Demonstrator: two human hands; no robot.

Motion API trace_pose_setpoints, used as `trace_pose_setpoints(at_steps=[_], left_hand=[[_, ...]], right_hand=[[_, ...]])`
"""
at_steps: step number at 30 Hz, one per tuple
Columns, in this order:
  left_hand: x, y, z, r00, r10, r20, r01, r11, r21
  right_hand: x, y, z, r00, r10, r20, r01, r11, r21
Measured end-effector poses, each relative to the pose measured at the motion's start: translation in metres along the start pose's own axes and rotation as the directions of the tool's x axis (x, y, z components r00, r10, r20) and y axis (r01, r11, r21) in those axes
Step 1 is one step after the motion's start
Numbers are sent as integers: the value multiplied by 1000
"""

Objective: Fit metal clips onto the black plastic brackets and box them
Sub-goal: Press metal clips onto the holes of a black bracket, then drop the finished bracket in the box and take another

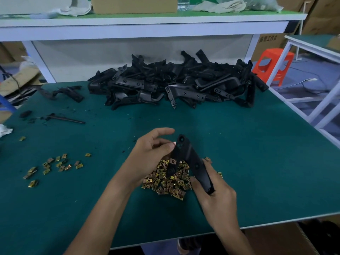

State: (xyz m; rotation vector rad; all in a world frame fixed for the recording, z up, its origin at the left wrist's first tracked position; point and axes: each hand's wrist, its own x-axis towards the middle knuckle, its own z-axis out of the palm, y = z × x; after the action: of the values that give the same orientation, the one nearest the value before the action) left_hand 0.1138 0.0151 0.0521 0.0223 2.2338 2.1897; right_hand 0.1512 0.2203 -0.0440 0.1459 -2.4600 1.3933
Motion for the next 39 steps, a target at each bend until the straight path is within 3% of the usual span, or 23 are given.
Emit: trace_pose_setpoints(at_steps=[5,11,15,20,24,28,39], left_hand=[[6,18,-17,988,-33,150,1,977,211],[24,43,-38,891,-197,410,-8,894,447],[33,43,-31,870,-244,428,-24,846,532],[29,35,-25,914,-177,366,2,902,431],[22,20,1,981,-87,173,35,959,282],[19,14,31,995,-88,38,78,972,220],[-15,0,152,952,-138,275,103,985,138]], right_hand=[[0,-3,-3,998,9,65,-6,999,-42],[-1,-5,-3,994,6,109,1,998,-63],[0,-5,-3,994,7,105,3,995,-97],[1,-6,-4,994,38,99,-30,997,-77],[2,-5,-3,996,84,35,-83,996,-18],[-7,-6,-10,992,125,-20,-124,991,41],[-105,28,-91,894,348,-281,-363,932,-3]])
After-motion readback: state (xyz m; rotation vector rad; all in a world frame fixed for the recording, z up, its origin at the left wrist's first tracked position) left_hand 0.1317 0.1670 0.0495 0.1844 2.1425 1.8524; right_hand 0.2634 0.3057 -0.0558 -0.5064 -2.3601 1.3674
